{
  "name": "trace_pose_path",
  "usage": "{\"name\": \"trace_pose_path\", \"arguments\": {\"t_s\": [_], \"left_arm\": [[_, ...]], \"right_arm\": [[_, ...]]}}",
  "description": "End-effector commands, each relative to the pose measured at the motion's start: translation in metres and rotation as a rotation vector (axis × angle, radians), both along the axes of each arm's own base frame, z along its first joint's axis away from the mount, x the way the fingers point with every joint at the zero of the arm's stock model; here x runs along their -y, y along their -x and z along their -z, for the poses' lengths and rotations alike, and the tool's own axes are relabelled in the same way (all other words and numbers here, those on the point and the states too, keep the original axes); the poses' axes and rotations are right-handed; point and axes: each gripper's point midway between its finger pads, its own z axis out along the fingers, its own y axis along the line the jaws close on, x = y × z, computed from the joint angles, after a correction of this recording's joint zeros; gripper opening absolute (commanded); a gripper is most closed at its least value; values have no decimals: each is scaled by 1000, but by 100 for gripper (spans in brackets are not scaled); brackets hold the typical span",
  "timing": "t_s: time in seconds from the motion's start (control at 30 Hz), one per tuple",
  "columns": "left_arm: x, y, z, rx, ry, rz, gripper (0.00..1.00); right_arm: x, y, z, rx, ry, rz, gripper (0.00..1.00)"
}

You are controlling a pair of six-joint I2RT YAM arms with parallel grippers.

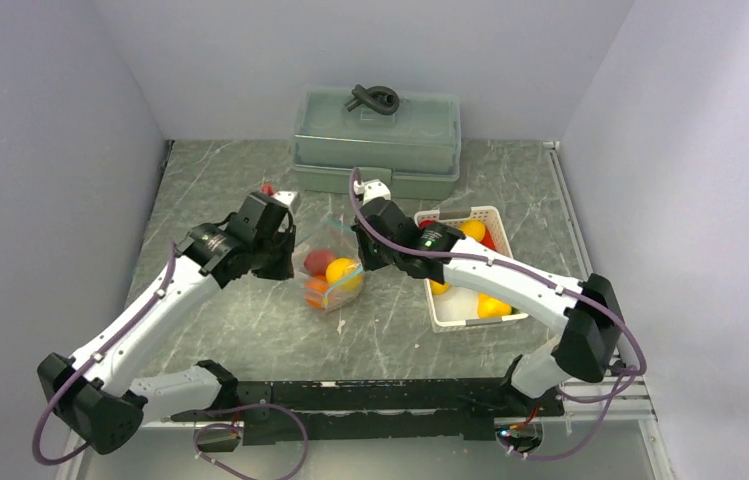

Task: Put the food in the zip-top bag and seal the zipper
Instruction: Adjust the zipper food storage bag at the center of the board.

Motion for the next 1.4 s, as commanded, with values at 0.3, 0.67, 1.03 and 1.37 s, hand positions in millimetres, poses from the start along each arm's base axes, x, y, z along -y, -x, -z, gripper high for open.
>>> {"name": "trace_pose_path", "arguments": {"t_s": [0.3, 0.67, 1.03, 1.37], "left_arm": [[6, -10, -60, 142, 95, 4, 0], [1, -10, -83, 193, 89, 14, 0], [2, -15, -80, 191, 57, 31, 0], [-13, -23, -87, 232, -25, 9, 0]], "right_arm": [[1, 3, -63, 87, -144, -12, 0], [6, 9, -84, 115, -178, -30, 29], [22, 17, -118, 181, -226, -37, 58], [80, 13, -124, 249, -148, 103, 67]]}}
